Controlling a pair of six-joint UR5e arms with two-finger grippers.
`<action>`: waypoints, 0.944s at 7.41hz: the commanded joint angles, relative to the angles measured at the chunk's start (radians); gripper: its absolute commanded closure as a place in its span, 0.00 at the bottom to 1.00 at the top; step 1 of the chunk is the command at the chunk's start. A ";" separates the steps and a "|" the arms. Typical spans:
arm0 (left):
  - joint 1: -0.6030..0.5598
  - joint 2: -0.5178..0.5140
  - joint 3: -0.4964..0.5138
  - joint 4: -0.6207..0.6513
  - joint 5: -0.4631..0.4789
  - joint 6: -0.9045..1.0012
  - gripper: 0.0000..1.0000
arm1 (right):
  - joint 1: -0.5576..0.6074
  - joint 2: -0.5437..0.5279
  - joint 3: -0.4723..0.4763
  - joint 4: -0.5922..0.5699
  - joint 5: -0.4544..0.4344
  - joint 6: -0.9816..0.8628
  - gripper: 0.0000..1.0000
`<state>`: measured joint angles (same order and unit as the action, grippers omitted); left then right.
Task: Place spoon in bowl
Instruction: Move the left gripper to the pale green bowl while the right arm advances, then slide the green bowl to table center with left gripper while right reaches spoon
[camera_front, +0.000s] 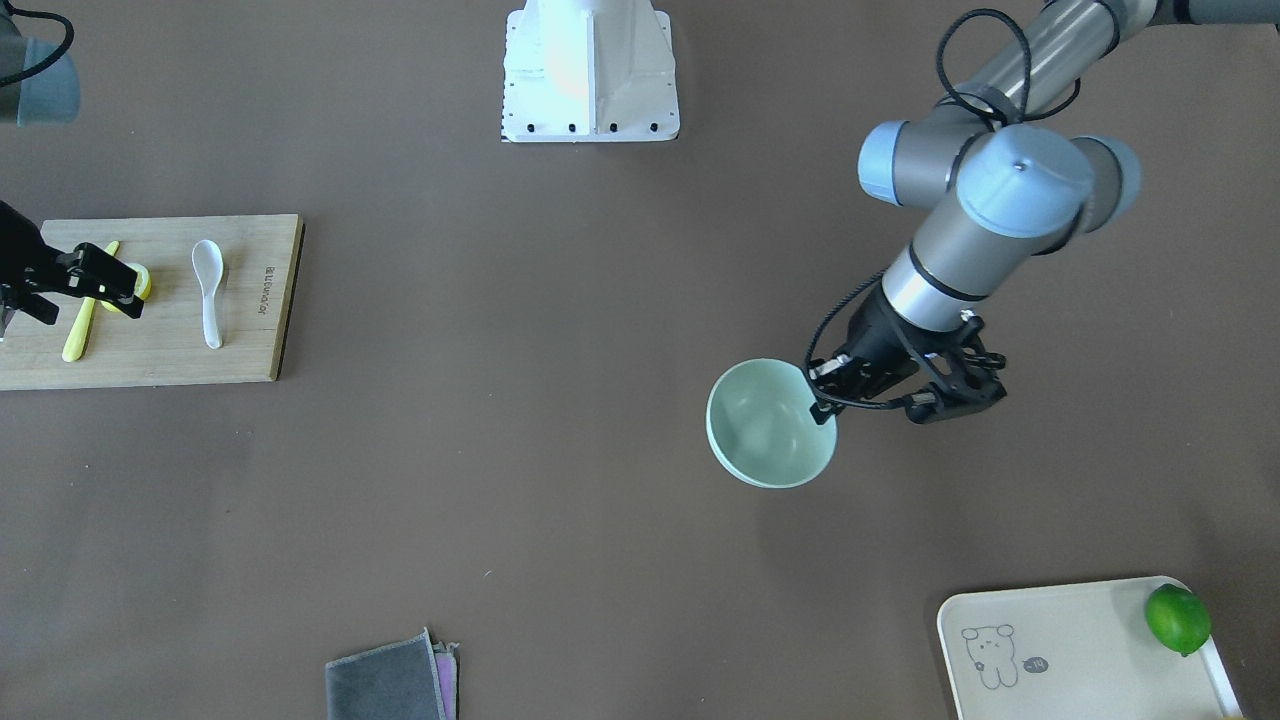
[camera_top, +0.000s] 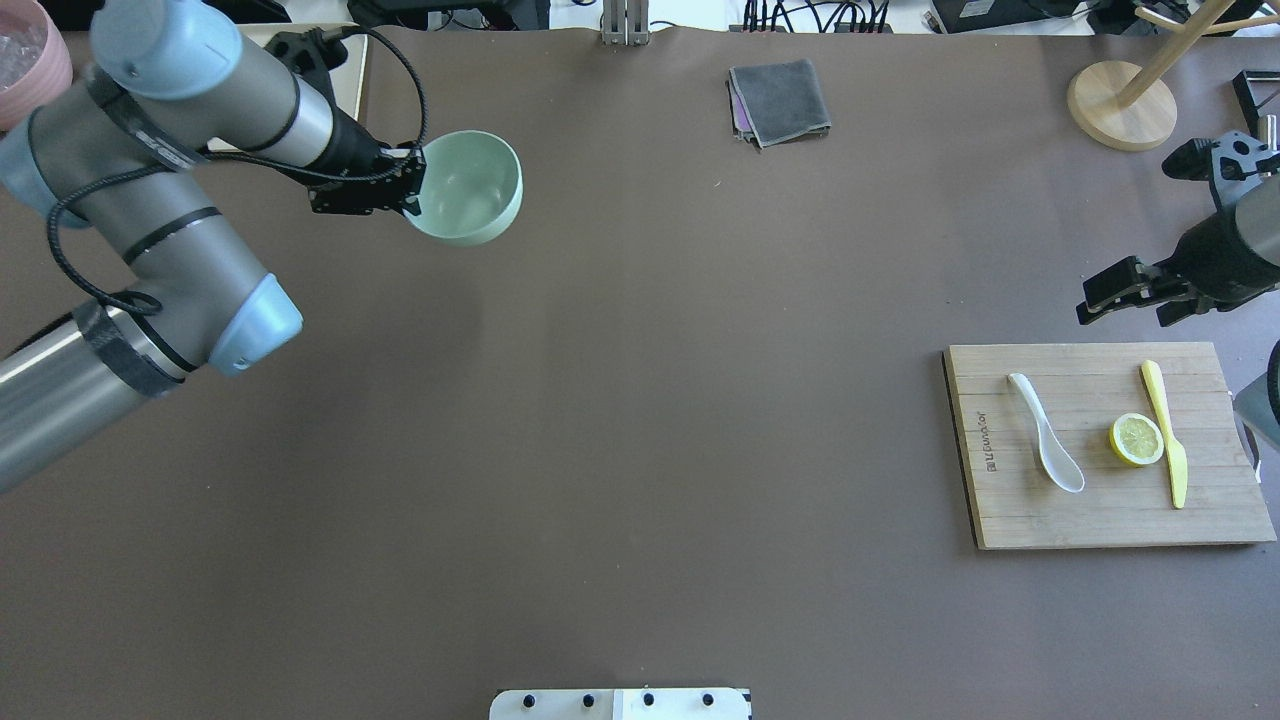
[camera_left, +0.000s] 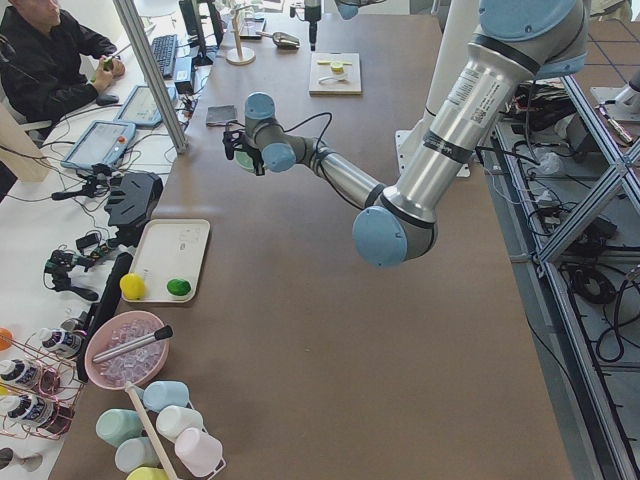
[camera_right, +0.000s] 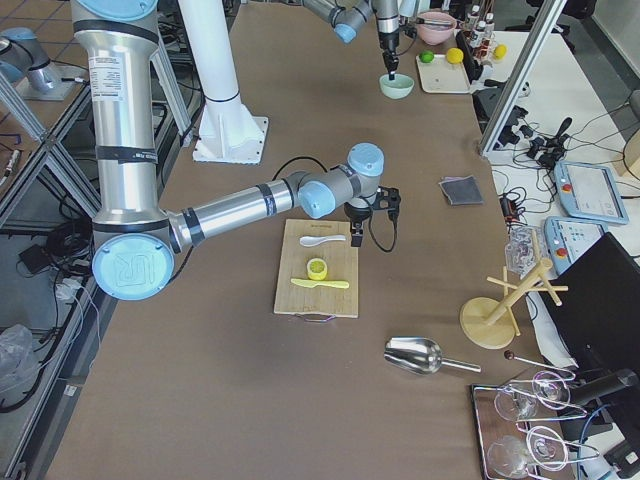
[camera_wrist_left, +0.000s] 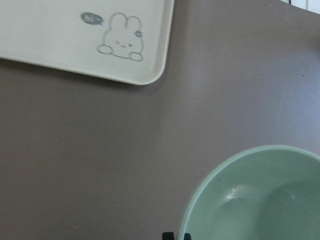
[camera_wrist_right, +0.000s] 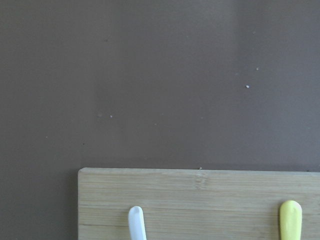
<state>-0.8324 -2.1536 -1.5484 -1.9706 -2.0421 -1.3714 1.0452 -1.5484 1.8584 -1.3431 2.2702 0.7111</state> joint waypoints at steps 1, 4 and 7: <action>0.126 -0.052 -0.007 0.054 0.141 -0.104 1.00 | -0.098 0.002 0.002 0.057 -0.059 0.019 0.00; 0.249 -0.113 -0.007 0.102 0.249 -0.211 1.00 | -0.165 0.030 -0.016 0.076 -0.090 0.027 0.00; 0.317 -0.115 -0.006 0.119 0.306 -0.241 1.00 | -0.197 0.042 -0.094 0.078 -0.095 0.025 0.00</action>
<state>-0.5357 -2.2673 -1.5542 -1.8588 -1.7554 -1.6049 0.8569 -1.5126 1.7998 -1.2662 2.1777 0.7373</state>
